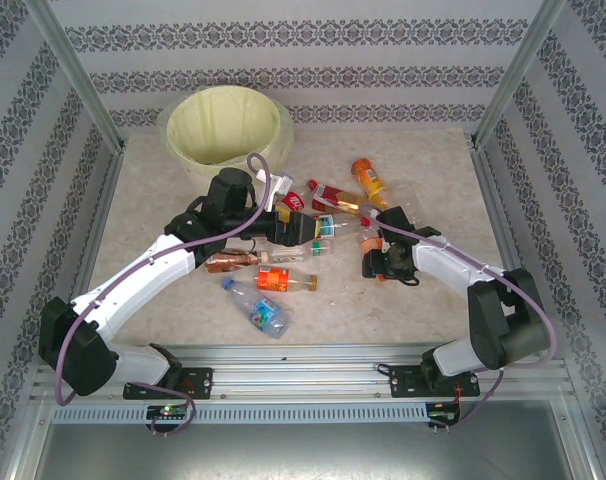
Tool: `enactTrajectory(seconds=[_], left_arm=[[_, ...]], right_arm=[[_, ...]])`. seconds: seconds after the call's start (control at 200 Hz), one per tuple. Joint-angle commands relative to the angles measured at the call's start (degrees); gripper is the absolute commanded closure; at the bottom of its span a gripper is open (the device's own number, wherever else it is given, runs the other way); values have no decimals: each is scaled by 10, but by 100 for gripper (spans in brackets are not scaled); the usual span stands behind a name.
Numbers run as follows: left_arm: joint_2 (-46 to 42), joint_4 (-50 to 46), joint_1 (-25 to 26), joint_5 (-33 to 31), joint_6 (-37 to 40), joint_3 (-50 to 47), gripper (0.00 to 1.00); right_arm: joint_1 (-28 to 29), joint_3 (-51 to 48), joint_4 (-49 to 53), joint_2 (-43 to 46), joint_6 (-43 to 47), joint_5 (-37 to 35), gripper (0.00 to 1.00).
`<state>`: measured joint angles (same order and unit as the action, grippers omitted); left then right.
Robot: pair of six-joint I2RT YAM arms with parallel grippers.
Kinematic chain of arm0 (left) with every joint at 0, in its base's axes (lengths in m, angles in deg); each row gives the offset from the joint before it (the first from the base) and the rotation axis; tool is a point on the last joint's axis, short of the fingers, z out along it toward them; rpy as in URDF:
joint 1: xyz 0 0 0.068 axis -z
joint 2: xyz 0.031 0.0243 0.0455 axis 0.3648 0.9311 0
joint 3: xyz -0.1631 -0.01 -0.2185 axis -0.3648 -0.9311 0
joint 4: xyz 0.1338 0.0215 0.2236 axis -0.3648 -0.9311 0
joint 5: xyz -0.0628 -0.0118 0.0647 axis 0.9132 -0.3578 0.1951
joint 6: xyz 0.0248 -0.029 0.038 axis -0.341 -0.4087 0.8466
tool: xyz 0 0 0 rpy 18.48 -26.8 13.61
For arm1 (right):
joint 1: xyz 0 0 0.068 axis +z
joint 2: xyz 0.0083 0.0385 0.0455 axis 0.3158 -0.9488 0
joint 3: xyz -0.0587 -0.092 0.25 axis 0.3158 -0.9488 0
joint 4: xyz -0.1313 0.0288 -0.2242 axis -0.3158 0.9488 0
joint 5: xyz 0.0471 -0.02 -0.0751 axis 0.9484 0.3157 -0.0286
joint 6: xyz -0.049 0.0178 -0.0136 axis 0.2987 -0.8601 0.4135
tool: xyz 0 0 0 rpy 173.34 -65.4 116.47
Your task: Put the plastic bottles in the bin
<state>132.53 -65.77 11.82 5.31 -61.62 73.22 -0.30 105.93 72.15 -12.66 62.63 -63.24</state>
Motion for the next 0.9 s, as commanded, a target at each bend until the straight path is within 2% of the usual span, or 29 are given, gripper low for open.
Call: enactTrajectory(seconds=[0.0,0.575,0.894], left_arm=[[4,29,10,9,-8,24,0],[12,35,20,7,-12,24,0],[8,36,20,-2,-14,16,0]], right_arm=[[-2,4,-1,-18,-7,-22,37],[16,11,-12,-49,-6,-10,53],[26,8,-8,-34,-11,-22,67]])
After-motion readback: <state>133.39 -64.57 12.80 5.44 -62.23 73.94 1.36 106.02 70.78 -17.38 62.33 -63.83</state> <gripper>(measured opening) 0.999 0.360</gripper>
